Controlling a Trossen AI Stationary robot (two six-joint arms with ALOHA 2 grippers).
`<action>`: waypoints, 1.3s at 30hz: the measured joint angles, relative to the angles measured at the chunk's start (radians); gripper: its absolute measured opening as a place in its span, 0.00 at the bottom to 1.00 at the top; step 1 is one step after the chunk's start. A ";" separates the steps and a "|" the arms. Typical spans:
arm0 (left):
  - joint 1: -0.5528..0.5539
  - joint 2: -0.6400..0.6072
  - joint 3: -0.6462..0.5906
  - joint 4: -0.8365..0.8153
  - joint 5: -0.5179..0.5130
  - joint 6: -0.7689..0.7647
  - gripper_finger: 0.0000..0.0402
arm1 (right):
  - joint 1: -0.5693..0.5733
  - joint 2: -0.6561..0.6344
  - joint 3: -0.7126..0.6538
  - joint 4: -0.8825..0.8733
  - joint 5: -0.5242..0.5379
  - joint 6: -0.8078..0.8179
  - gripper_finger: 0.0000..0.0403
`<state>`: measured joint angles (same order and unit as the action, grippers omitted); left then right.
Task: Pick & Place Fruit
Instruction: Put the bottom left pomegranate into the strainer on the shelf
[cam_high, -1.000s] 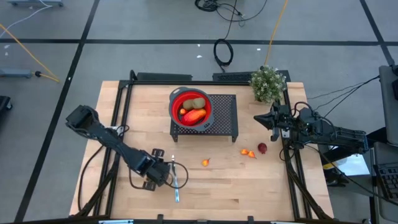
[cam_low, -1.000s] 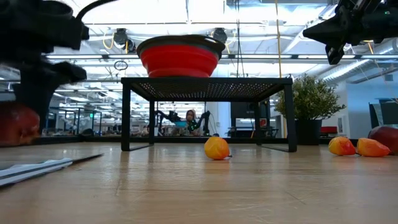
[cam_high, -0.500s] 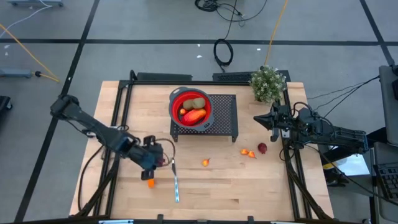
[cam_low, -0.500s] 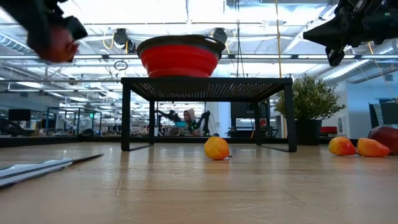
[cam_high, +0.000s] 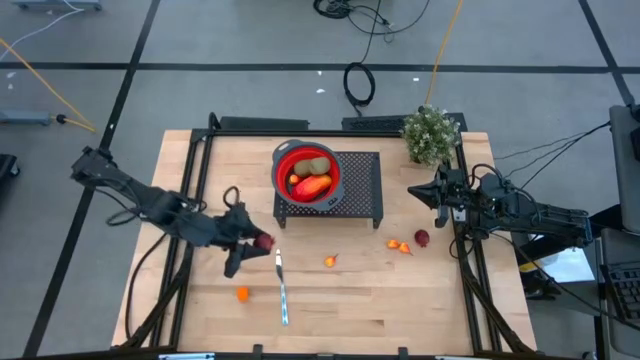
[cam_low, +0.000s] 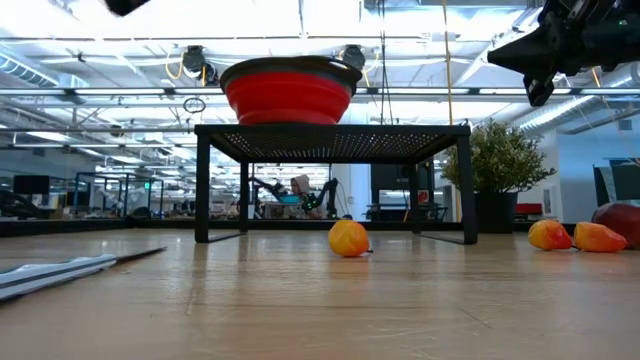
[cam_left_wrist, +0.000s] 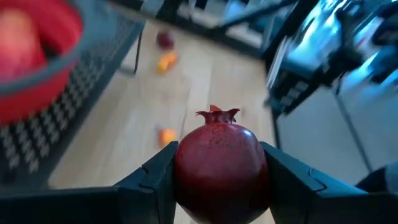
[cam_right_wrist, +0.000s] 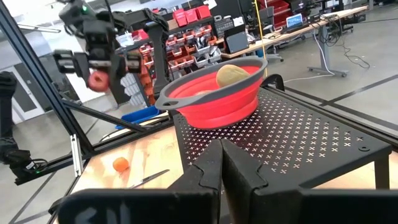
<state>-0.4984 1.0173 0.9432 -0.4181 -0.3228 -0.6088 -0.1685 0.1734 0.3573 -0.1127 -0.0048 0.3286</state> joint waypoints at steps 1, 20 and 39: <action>0.000 -0.005 0.000 0.031 -0.002 0.014 0.46 | 0.000 0.000 0.000 0.000 0.000 0.000 0.00; 0.000 -0.012 0.000 0.735 0.020 0.258 0.46 | 0.000 0.000 0.000 -0.009 0.000 0.000 0.00; 0.000 -0.011 0.001 1.125 0.245 0.446 0.46 | 0.000 0.000 0.000 -0.013 0.000 0.000 0.00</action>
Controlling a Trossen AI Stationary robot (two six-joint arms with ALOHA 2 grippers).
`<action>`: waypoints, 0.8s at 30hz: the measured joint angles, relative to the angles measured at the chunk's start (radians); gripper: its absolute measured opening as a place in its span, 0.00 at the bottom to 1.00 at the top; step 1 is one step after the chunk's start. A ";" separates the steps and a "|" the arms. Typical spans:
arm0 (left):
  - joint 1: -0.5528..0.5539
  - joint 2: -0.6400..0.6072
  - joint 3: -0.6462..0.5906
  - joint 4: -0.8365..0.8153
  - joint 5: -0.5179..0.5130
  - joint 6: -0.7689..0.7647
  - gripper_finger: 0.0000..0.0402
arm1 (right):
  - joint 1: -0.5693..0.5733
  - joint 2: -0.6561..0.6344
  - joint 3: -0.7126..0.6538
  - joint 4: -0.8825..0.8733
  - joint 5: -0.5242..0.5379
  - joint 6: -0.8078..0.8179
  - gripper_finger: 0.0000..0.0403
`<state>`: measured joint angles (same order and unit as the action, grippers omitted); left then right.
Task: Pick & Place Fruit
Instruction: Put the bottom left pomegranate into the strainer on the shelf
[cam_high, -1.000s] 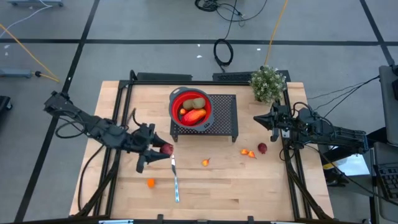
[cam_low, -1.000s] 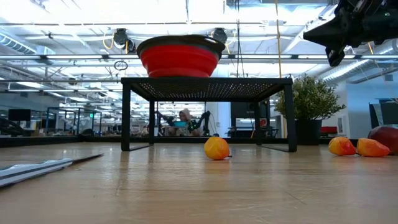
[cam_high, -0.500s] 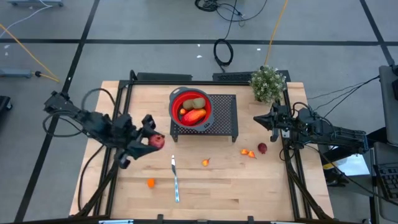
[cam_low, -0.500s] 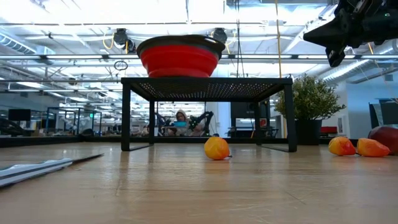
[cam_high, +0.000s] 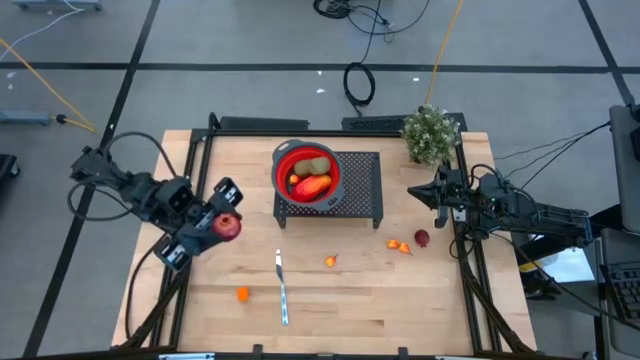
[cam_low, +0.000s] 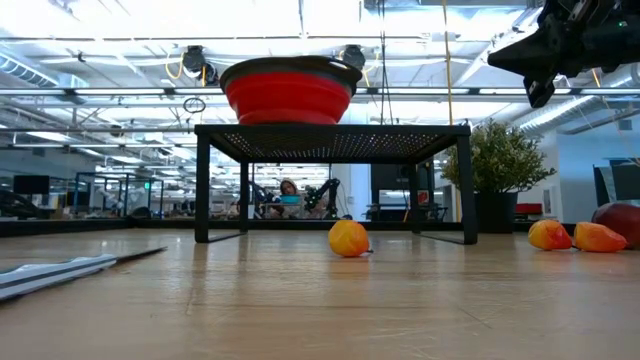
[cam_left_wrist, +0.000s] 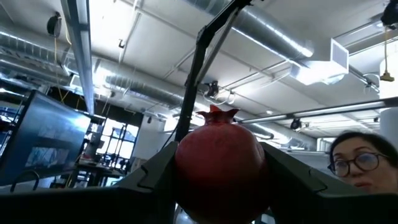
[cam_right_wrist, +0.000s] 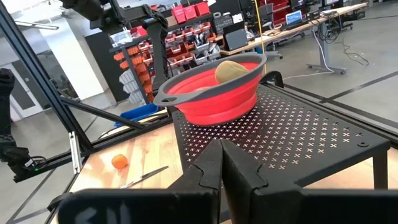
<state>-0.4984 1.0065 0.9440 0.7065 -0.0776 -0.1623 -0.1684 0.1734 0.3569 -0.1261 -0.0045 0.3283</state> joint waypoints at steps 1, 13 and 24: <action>0.000 0.001 0.000 0.001 0.000 0.000 0.46 | 0.000 0.000 0.000 0.000 0.000 0.000 0.00; 0.000 0.012 0.000 -0.013 -0.374 -0.005 0.46 | 0.000 0.000 0.000 0.000 0.000 0.000 0.00; -0.001 0.011 0.000 0.140 -0.616 -0.058 0.46 | 0.000 0.000 0.000 -0.007 0.000 0.000 0.00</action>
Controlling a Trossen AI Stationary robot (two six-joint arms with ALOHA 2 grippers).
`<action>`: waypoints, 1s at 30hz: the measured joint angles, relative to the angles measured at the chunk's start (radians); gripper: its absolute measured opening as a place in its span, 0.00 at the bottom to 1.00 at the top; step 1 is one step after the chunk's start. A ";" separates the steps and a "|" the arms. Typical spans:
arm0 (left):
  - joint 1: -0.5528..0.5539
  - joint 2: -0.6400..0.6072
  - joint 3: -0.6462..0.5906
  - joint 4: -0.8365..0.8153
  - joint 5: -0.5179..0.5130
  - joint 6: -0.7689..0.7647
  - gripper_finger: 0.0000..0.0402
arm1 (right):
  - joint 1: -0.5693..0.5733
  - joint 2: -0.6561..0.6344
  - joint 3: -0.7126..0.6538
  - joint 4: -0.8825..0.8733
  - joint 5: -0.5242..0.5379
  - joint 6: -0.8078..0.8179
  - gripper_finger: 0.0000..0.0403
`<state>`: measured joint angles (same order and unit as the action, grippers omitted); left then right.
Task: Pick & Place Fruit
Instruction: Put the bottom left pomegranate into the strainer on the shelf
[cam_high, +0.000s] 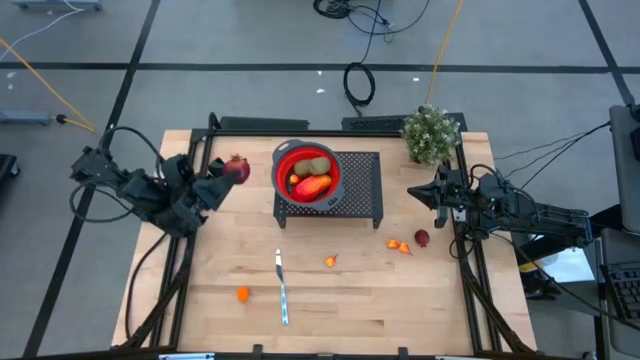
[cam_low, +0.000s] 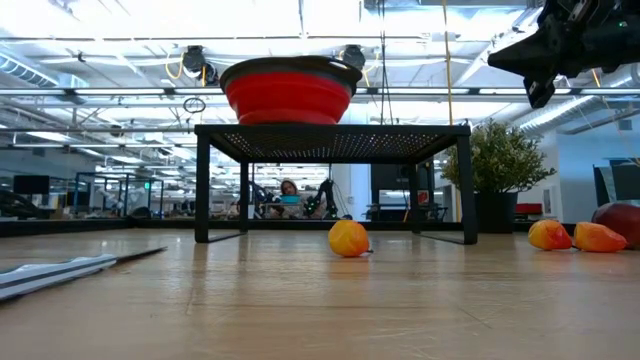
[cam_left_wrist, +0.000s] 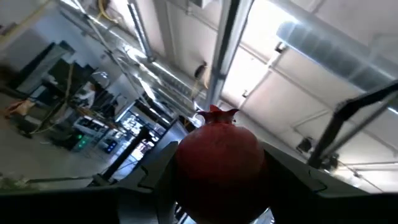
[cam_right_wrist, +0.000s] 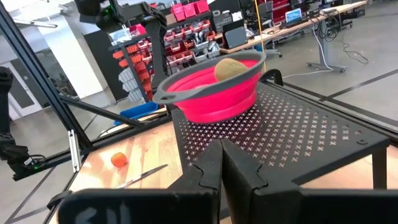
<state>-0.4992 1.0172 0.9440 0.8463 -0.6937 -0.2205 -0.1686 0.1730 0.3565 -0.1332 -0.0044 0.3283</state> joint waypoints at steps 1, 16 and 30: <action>0.000 0.000 0.000 0.000 -0.020 -0.004 0.46 | 0.000 0.000 0.000 -0.007 0.000 0.000 0.00; 0.000 0.000 0.000 -0.004 -0.163 -0.079 0.46 | 0.000 0.000 0.000 -0.018 0.002 0.000 0.00; -0.040 0.000 0.000 -0.645 -0.262 0.448 0.46 | 0.000 0.000 0.000 -0.017 0.003 0.000 0.00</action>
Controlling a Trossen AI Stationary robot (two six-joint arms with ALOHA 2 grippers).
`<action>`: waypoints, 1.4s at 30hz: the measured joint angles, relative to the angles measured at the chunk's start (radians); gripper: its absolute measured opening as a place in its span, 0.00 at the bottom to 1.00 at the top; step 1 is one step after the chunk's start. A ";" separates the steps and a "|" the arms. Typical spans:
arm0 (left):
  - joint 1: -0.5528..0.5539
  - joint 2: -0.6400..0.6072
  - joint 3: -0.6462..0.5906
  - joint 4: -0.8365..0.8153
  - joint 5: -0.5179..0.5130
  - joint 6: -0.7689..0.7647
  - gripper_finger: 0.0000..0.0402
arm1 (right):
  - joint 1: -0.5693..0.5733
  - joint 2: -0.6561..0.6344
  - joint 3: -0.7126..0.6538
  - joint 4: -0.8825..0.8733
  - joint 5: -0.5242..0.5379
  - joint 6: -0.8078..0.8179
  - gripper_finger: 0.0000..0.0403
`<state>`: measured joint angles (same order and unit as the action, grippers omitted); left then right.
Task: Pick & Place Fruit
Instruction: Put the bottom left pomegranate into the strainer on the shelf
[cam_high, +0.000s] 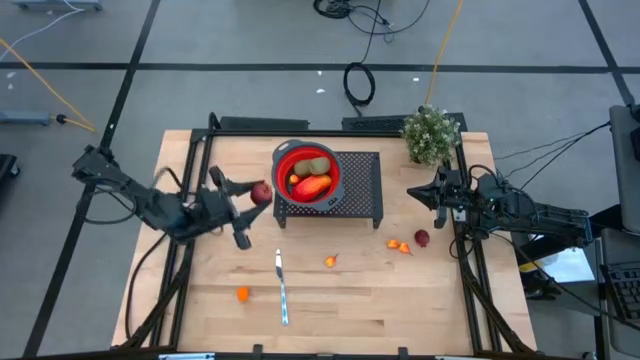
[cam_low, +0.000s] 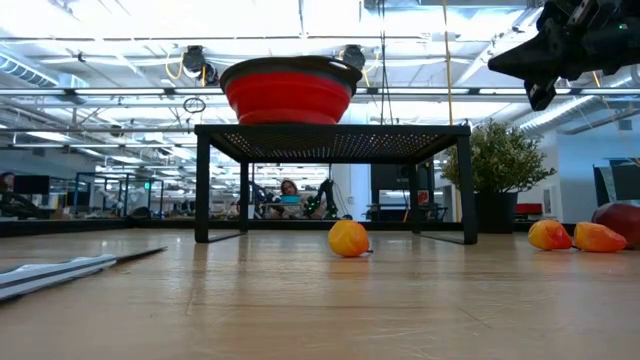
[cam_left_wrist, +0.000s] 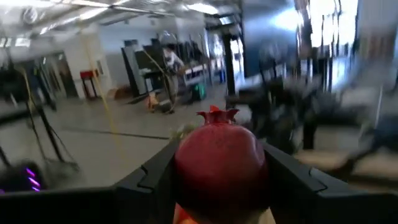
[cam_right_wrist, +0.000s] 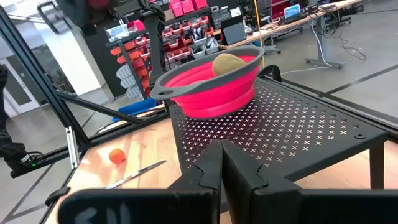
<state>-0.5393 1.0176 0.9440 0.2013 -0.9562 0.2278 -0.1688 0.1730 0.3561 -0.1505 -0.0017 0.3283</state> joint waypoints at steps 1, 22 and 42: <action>0.000 0.000 0.000 -0.038 -0.001 0.025 0.46 | 0.000 0.000 0.000 0.000 0.000 0.000 0.00; 0.219 0.019 0.000 -0.319 0.192 -0.005 0.46 | 0.000 0.000 0.000 0.003 0.000 0.000 0.00; 0.552 0.029 0.062 -0.487 0.602 -0.119 0.46 | 0.000 0.000 0.000 0.003 0.000 0.000 0.00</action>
<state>0.0123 1.0471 1.0055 -0.2859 -0.3542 0.1085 -0.1687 0.1734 0.3561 -0.1474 -0.0013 0.3283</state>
